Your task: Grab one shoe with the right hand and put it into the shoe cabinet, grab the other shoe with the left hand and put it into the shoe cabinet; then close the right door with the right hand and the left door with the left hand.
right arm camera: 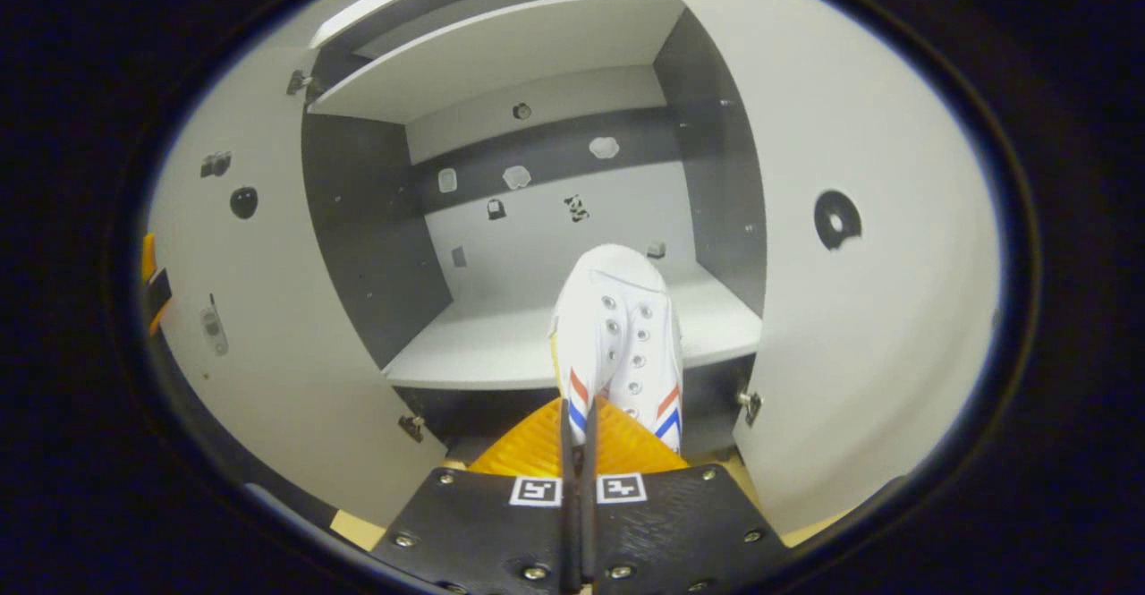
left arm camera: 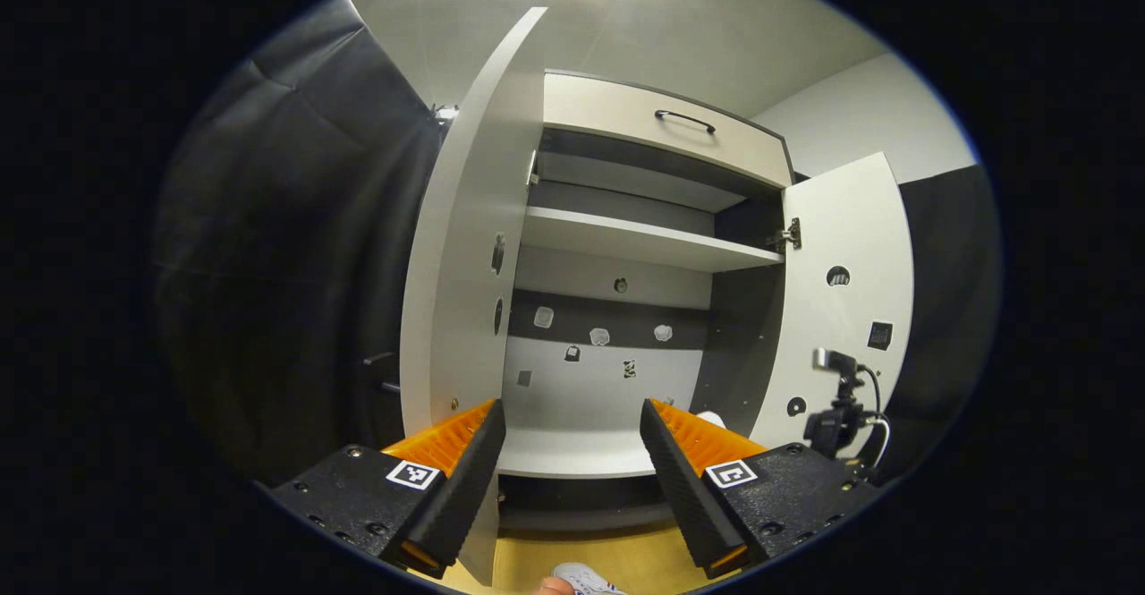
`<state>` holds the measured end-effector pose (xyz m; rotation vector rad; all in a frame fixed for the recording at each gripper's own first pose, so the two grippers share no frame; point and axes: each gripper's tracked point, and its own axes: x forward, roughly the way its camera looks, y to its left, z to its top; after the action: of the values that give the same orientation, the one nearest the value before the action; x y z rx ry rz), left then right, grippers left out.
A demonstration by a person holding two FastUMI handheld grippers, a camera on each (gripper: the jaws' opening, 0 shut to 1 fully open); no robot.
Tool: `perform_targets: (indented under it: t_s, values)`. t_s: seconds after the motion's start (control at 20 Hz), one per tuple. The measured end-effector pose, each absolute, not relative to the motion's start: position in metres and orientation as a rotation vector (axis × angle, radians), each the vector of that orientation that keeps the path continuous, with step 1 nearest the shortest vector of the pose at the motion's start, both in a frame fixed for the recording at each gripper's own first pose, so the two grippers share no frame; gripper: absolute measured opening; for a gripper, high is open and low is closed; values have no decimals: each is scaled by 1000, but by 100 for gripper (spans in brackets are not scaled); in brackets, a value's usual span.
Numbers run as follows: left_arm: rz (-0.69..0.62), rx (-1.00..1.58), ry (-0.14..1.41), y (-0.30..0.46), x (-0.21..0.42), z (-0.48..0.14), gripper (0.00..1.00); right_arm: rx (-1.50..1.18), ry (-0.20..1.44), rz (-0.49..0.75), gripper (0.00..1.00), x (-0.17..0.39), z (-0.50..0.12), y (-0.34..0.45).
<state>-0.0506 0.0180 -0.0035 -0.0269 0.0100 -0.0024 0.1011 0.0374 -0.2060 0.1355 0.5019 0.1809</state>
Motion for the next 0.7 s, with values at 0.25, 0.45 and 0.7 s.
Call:
perform_targets:
  t_s: [0.25,0.45,0.7]
  values:
    - [12,-18,-4,18,-49,-4,92,96,456,152,0,194,-189,37]
    - [25,-10,-21,18,-46,-3,93,2,454,105,0,253,-201,27]
    - [30,12,-31,16,-40,-1,93,-23,533,71,0,287,-242,23]
